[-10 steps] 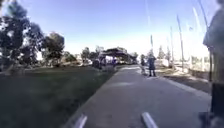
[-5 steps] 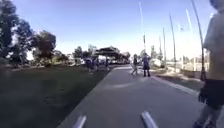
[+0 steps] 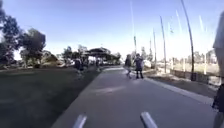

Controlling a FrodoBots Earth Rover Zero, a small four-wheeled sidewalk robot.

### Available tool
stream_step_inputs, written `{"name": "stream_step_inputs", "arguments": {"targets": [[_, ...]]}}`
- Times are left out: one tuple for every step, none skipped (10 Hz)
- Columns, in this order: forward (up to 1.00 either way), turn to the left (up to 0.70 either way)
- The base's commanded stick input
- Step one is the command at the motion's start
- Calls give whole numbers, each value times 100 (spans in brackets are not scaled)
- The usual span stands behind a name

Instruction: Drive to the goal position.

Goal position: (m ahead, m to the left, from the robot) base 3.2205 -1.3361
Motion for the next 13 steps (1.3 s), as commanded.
{"name": "stream_step_inputs", "arguments": {"targets": [[40, -39], [41, -39], [41, -39], [41, -39], [40, -53], [37, -68], [33, -57], [33, -57], [33, -57], [33, -57], [33, -57], [33, -57], [33, -57]]}}
